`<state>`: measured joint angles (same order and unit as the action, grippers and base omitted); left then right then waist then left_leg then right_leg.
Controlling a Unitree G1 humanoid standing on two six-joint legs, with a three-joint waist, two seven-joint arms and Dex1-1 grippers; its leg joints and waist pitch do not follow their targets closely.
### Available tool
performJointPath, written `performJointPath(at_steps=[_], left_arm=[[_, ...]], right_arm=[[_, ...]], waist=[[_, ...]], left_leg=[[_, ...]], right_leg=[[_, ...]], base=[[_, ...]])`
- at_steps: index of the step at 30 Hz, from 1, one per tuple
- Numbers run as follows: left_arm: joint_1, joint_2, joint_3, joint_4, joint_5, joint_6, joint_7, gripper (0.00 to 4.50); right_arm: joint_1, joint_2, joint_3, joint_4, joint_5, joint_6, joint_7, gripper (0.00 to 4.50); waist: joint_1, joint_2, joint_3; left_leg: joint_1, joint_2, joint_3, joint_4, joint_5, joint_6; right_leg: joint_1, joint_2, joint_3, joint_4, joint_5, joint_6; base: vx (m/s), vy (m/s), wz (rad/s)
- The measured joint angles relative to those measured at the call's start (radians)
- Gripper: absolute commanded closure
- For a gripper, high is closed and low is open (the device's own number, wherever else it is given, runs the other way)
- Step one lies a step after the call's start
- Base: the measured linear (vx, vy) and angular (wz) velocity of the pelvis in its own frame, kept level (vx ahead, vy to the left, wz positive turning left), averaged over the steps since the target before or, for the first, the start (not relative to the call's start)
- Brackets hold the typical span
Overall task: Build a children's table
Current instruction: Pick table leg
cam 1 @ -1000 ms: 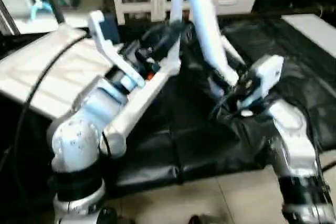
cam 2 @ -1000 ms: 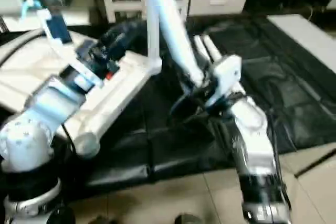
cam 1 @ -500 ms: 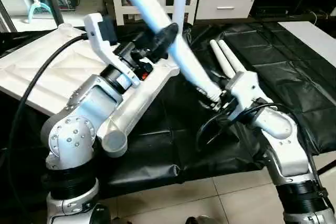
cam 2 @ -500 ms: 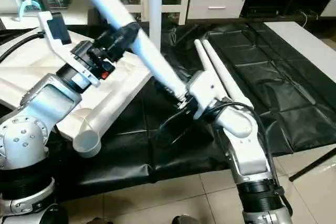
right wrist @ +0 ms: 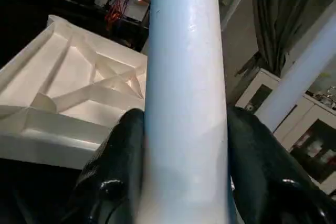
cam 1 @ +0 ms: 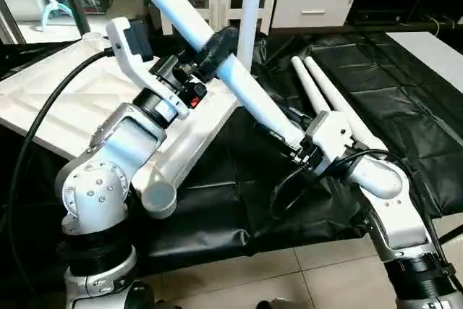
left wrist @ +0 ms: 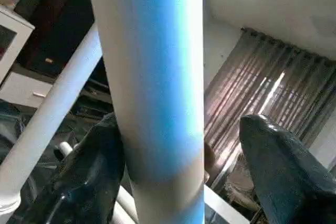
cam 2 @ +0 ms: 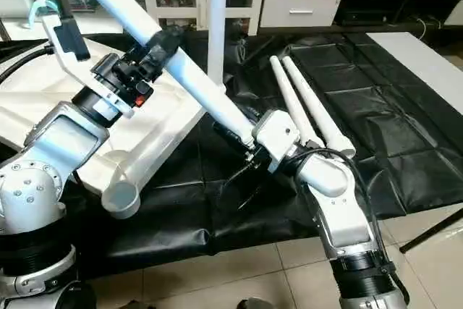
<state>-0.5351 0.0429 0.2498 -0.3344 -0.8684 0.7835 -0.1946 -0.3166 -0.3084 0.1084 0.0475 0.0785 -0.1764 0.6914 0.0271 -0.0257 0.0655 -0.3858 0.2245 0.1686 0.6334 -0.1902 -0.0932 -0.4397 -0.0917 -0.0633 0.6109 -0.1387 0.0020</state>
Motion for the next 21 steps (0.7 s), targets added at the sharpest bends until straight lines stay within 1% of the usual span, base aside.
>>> performJointPath(at_steps=[1, 2, 4, 7, 12, 13, 14, 19, 21], left_arm=[[0.0, 0.0, 0.0, 0.003, 0.0, 0.0, 0.003, 1.32], [0.001, -0.002, 0.002, 0.007, -0.001, 0.001, 0.006, 1.41], [0.001, -0.006, 0.008, 0.008, -0.002, 0.001, 0.012, 1.72], [0.001, -0.006, 0.015, 0.011, -0.022, 0.0, 0.024, 1.77], [0.005, -0.003, 0.02, 0.017, -0.032, 0.001, 0.026, 2.36], [0.006, -0.003, 0.02, 0.017, -0.034, 0.002, 0.026, 2.36], [0.007, -0.004, 0.021, 0.017, -0.04, 0.003, 0.027, 2.59], [0.007, -0.006, 0.029, 0.021, -0.054, 0.006, 0.036, 2.75], [0.007, -0.005, 0.029, 0.027, -0.056, 0.002, 0.038, 2.76]], right_arm=[[0.0, -0.005, 0.0, 0.003, -0.003, -0.008, 0.0, 2.61], [0.0, -0.01, 0.0, 0.004, -0.009, -0.014, 0.0, 2.61], [0.0, -0.012, 0.005, 0.005, -0.013, -0.022, 0.0, 2.61], [0.001, -0.012, 0.016, 0.008, -0.018, -0.033, -0.006, 2.61], [0.001, -0.014, 0.018, 0.018, -0.033, -0.05, -0.009, 2.61], [0.001, -0.016, 0.018, 0.019, -0.034, -0.053, -0.01, 2.61], [0.001, -0.016, 0.018, 0.022, -0.034, -0.056, -0.01, 2.61], [-0.001, -0.017, 0.021, 0.035, -0.037, -0.068, -0.017, 2.61], [-0.005, -0.019, 0.024, 0.039, -0.052, -0.073, -0.026, 2.61]], waist=[[0.0, 0.0, 0.0], [0.0, 0.0, 0.0], [0.0, 0.0, 0.0], [-0.001, 0.0, 0.0], [-0.002, 0.0, 0.0], [-0.002, 0.0, 0.0], [-0.002, 0.0, 0.0], [-0.002, 0.0, 0.0], [-0.003, 0.0, 0.0]], left_leg=[[0.0, 0.0, 0.0, 0.0, 0.0, 0.0], [0.001, 0.0, 0.0, 0.0, 0.0, 0.0], [0.001, 0.0, 0.0, 0.0, 0.0, 0.0], [0.001, 0.0, 0.0, 0.0, 0.0, 0.0], [0.001, 0.0, -0.001, 0.0, 0.0, 0.0], [0.001, 0.0, -0.001, 0.0, 0.0, 0.0], [0.001, 0.0, -0.001, 0.0, 0.0, 0.0], [0.001, 0.0, -0.001, 0.0, 0.0, 0.0], [0.001, 0.0, -0.001, 0.0, 0.0, 0.0]], right_leg=[[0.0, 0.0, 0.0, 0.0, 0.0, 0.0], [0.001, 0.0, 0.0, 0.0, 0.0, 0.0], [0.001, 0.0, 0.0, 0.0, 0.0, 0.0], [0.001, 0.0, 0.0, 0.0, 0.0, 0.0], [0.001, 0.0, -0.001, 0.0, 0.0, 0.0], [0.001, 0.0, -0.001, 0.0, 0.0, 0.0], [0.001, 0.0, -0.001, 0.0, 0.0, 0.0], [0.001, 0.0, -0.001, 0.0, 0.0, 0.0], [0.001, 0.0, -0.001, 0.0, 0.0, 0.0]], base=[[0.0, 0.0, 0.0], [0.0, 0.0, 0.0], [0.0, 0.0, 0.0], [0.0, 0.0, 0.0], [0.0, 0.0, 0.0], [0.0, 0.0, 0.0], [0.0, 0.0, 0.0], [0.0, 0.0, 0.0], [0.0, 0.0, 0.0]])
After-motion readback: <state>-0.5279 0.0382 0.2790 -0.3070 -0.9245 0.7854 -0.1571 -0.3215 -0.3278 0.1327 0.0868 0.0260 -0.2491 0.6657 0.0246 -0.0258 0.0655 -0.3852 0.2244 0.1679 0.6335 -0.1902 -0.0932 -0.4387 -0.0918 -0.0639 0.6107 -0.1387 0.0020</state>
